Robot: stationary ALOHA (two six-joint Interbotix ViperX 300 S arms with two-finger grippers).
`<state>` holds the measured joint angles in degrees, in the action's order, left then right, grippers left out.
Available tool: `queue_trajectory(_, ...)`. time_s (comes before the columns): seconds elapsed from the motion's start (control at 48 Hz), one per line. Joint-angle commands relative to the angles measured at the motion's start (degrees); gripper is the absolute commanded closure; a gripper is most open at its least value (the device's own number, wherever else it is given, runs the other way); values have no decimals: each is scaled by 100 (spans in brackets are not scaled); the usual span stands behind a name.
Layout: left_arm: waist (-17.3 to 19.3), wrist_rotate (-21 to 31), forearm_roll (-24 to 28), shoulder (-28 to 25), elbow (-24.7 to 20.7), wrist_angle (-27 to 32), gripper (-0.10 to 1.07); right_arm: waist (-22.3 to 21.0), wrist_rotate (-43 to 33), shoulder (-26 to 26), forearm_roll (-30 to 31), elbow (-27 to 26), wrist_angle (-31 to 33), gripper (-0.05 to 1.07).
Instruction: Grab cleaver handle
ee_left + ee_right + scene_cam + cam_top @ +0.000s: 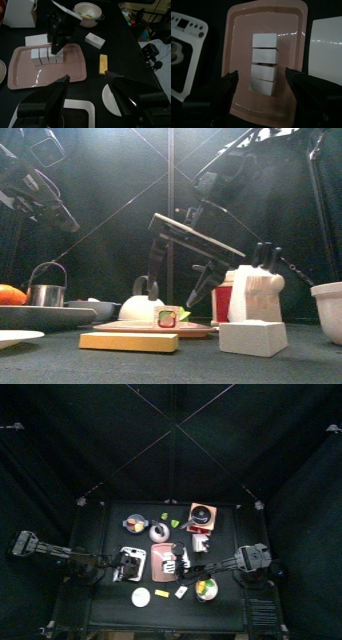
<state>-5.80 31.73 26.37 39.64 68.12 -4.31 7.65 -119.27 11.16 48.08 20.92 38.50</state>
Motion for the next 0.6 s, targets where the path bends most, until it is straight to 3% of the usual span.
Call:
queue_trajectory(0.0, 9, -9, 9, 18, -79, -18, 5, -18, 352, -686, -325, 211, -53, 1)
queue_trajectory(0.188, 9, 0, -9, 18, -70, -18, 5, -18, 940, -1450, -1020, 1072, -185, 1)
queue_trajectory(0.312, 18, 0, -9, 26, -70, -18, 5, -26, 1081, -1679, -1389, 1591, -413, 1)
queue_trajectory(0.583, 53, 9, -18, 18, -70, -18, 5, -88, 1099, -1292, -1661, 2013, -686, 1)
